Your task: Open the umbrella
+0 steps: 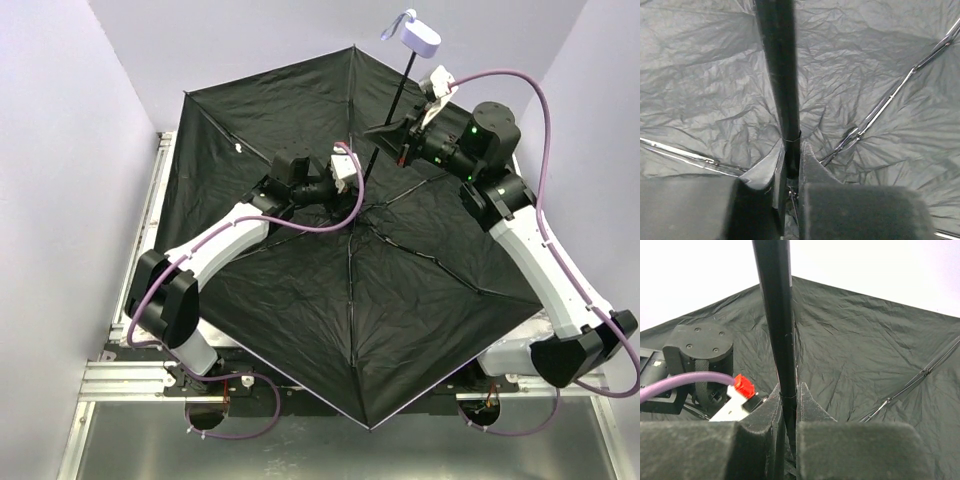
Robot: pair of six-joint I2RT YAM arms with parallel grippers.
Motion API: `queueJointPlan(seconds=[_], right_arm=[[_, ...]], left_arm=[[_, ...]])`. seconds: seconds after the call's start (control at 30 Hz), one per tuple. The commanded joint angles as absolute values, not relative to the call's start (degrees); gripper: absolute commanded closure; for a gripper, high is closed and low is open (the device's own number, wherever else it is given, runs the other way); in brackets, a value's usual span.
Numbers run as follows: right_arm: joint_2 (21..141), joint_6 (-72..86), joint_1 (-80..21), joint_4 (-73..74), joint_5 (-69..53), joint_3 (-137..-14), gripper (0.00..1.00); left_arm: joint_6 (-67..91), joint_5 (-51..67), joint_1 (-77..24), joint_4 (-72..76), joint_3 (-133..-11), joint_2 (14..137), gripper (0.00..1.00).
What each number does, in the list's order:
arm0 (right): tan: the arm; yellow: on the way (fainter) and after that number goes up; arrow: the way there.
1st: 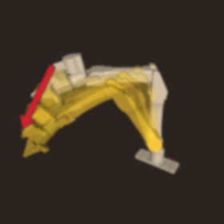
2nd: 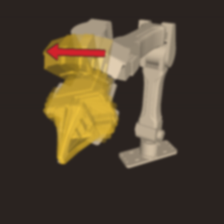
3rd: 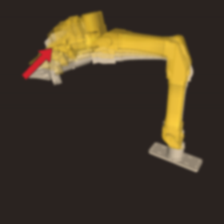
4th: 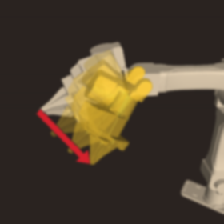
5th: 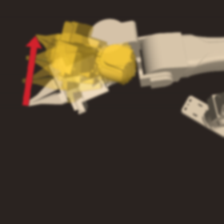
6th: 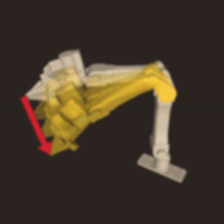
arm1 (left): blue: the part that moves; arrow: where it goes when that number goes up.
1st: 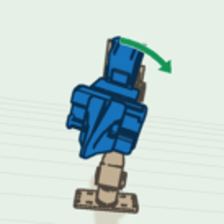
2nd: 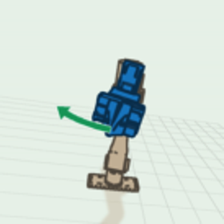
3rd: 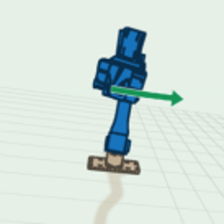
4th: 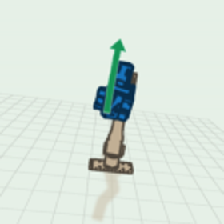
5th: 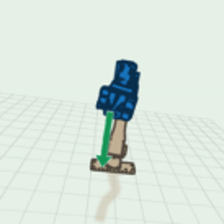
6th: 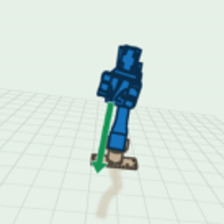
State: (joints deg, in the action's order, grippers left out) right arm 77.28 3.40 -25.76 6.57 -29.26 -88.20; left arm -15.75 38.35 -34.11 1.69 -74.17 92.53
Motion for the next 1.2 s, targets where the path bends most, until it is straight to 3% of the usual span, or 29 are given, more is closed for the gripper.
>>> queueJointPlan(seconds=[0.0, 0.17, 0.3, 0.37, 0.5, 0.67, 1.17], right_arm=[[70.86, 9.90, -25.97, -7.19, -34.09, -86.61, 1.00], [70.34, 9.36, -26.01, -6.39, -33.93, -83.93, 0.96], [69.09, 10.33, -26.03, -5.74, -33.73, -80.39, 0.46], [68.37, 10.71, -25.95, -4.99, -33.08, -78.96, 0.37], [66.91, 10.29, -26.02, -4.15, -31.66, -74.98, 0.37], [66.38, 8.94, -26.02, -4.31, -33.07, -70.22, 0.51], [69.11, 8.63, -26.19, -10.95, -33.62, -62.96, 0.61]], left_arm=[[-14.50, 37.38, -33.13, -4.13, -72.74, 91.35, 1.00], [-10.48, 39.18, -33.12, -2.98, -74.00, 89.17, 1.00], [-6.15, 40.54, -33.05, -1.02, -74.66, 87.67, 1.00], [-4.75, 41.19, -33.06, -0.28, -74.77, 87.07, 1.00], [-3.32, 42.31, -33.10, 1.74, -74.19, 85.75, 1.00], [-2.03, 43.83, -33.15, 2.51, -74.00, 84.34, 1.00], [-4.02, 46.36, -34.79, 2.00, -73.30, 82.11, 1.00]])
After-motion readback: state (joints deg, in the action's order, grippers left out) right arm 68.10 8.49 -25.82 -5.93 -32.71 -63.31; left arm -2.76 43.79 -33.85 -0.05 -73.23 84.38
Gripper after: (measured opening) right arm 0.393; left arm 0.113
